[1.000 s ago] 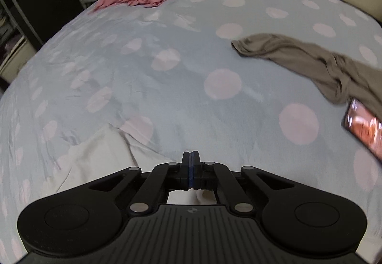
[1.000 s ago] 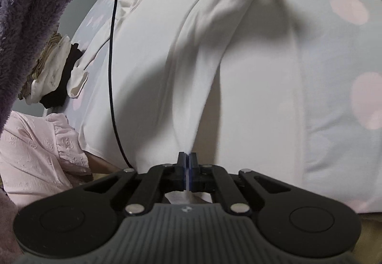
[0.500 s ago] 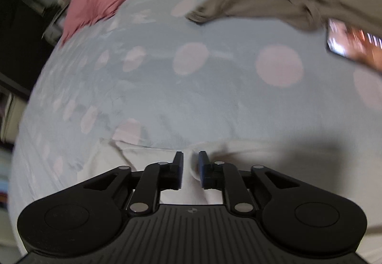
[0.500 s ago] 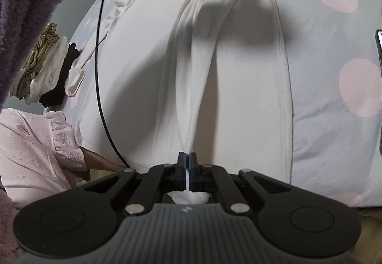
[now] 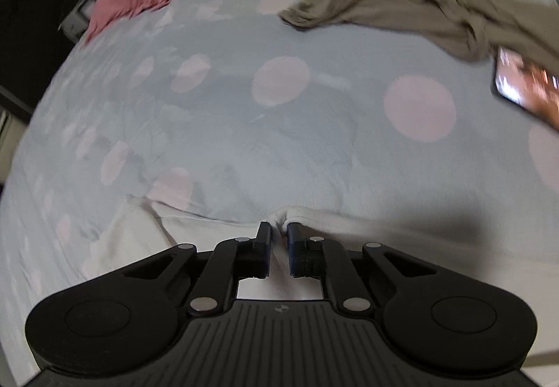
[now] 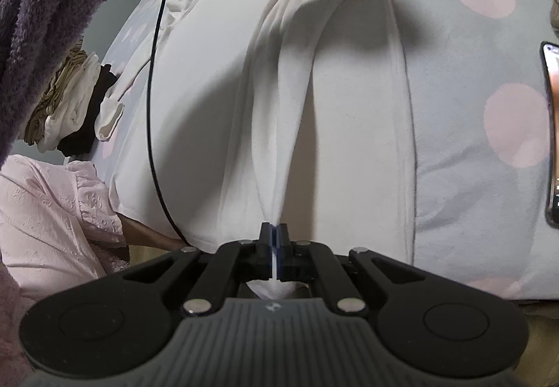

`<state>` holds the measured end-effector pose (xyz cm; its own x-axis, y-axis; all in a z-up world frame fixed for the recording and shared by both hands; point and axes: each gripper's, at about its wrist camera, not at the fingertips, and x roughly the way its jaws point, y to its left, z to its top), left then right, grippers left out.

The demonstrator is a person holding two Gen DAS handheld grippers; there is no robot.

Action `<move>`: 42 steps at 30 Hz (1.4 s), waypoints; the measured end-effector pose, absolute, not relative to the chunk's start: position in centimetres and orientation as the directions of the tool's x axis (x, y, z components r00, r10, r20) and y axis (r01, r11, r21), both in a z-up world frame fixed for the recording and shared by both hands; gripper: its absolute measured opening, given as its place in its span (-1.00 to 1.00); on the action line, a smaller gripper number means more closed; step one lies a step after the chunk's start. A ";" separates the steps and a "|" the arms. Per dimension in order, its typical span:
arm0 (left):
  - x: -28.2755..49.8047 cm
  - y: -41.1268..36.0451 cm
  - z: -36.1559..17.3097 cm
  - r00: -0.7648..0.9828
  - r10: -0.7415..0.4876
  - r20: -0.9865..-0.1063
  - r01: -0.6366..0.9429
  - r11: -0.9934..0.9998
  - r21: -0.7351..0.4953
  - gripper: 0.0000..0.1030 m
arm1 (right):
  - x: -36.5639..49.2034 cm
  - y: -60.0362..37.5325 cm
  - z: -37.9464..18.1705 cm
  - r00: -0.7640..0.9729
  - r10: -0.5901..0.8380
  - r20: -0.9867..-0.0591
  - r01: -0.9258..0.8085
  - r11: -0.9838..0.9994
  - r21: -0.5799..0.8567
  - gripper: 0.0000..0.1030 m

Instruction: Fold clothes

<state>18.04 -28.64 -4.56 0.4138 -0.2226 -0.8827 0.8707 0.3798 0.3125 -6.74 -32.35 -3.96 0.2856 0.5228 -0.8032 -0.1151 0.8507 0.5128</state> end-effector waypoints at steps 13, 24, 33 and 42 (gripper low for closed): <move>23.2 -28.9 -3.5 0.264 -0.265 -0.927 0.762 0.646 0.032 -0.88 | -7.5 -37.2 -1.1 0.318 0.472 -0.822 -0.066 0.876 0.478 -0.96; 25.6 -28.4 -6.0 0.185 -0.310 -0.933 0.577 0.803 -0.152 -0.85 | -7.1 -37.0 -4.3 0.227 0.413 -0.882 -0.076 0.910 0.407 -0.96; 25.0 -28.2 -2.7 0.172 -0.391 -0.904 0.601 0.769 -0.218 -0.52 | -7.1 -37.7 -3.7 0.296 0.416 -0.860 -0.028 0.904 0.427 -0.86; 23.6 -30.1 -4.6 0.183 -0.264 -0.947 0.603 0.791 -0.104 -0.52 | -6.0 -36.8 -3.5 0.360 0.406 -0.840 -0.049 0.908 0.417 -0.84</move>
